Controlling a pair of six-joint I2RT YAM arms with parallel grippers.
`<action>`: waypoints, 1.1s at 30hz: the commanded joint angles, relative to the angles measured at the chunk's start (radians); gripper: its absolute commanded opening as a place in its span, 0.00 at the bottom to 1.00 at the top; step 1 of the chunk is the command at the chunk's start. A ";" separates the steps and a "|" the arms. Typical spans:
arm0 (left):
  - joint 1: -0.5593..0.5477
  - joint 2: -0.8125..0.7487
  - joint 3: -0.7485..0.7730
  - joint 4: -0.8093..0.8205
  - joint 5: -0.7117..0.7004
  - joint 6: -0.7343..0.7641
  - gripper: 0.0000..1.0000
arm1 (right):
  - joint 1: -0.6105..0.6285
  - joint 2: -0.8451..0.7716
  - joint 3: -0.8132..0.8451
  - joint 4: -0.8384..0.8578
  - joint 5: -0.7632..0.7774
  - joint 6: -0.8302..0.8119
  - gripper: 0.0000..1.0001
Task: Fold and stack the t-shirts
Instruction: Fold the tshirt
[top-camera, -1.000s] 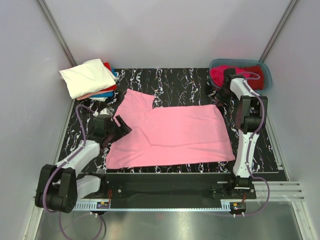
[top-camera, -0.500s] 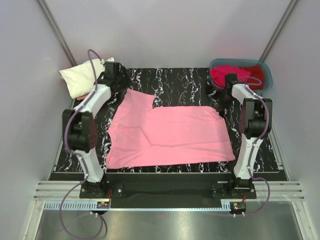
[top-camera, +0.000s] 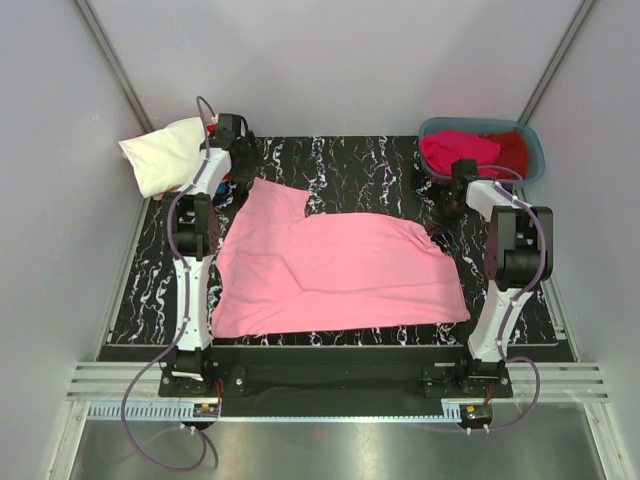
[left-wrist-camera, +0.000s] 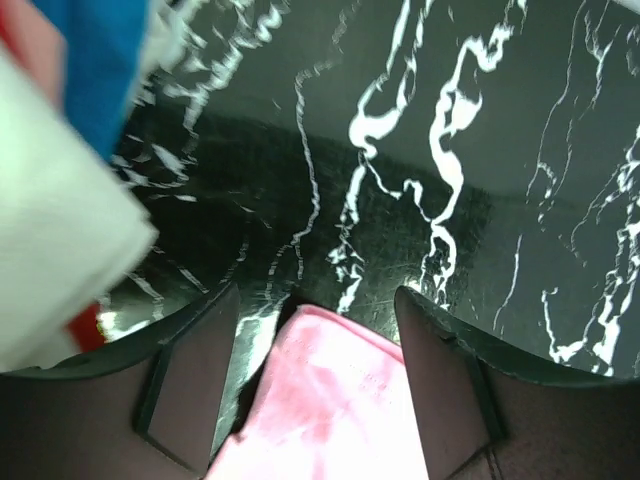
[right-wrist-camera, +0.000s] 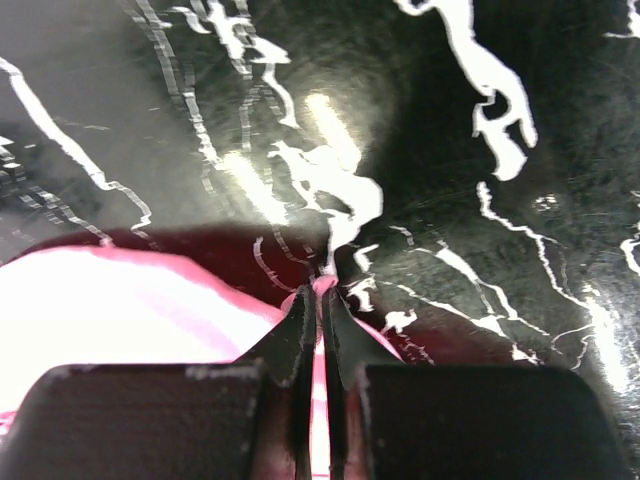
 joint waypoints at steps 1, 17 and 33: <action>0.013 -0.014 0.010 -0.073 -0.013 0.006 0.69 | 0.006 -0.068 0.006 0.036 -0.045 -0.017 0.00; -0.035 -0.037 -0.070 -0.079 0.010 0.022 0.56 | 0.006 -0.068 -0.005 0.043 -0.047 -0.020 0.00; -0.045 -0.002 0.042 -0.131 0.044 0.048 0.00 | 0.001 -0.019 0.053 0.025 -0.033 -0.033 0.00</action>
